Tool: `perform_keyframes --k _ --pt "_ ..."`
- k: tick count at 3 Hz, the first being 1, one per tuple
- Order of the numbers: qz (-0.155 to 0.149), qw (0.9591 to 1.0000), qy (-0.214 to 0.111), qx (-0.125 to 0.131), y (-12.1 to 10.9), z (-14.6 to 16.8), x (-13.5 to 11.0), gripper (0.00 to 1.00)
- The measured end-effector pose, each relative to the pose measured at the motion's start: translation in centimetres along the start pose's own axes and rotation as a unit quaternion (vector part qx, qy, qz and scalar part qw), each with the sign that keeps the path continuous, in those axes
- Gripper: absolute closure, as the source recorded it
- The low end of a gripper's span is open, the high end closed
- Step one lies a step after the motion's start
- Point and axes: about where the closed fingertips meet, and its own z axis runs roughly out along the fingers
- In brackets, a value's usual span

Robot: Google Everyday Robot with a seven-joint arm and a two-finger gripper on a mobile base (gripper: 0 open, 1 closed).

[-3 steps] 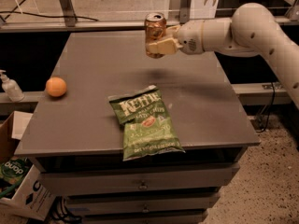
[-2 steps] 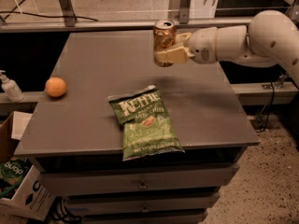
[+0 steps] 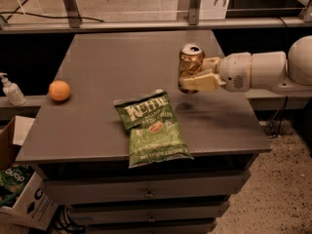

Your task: Move orange can near green jalapeno chip bag

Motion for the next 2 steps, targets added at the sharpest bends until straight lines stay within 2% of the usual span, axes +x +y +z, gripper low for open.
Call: perform_keyframes --k 1,2 --pt "0.009 0.9999 0.014 -0.003 0.5 -2.0 2.0 1.0" --pt "0.025 0.9993 0.024 -0.017 1.1 -2.4 4.1 1.0"
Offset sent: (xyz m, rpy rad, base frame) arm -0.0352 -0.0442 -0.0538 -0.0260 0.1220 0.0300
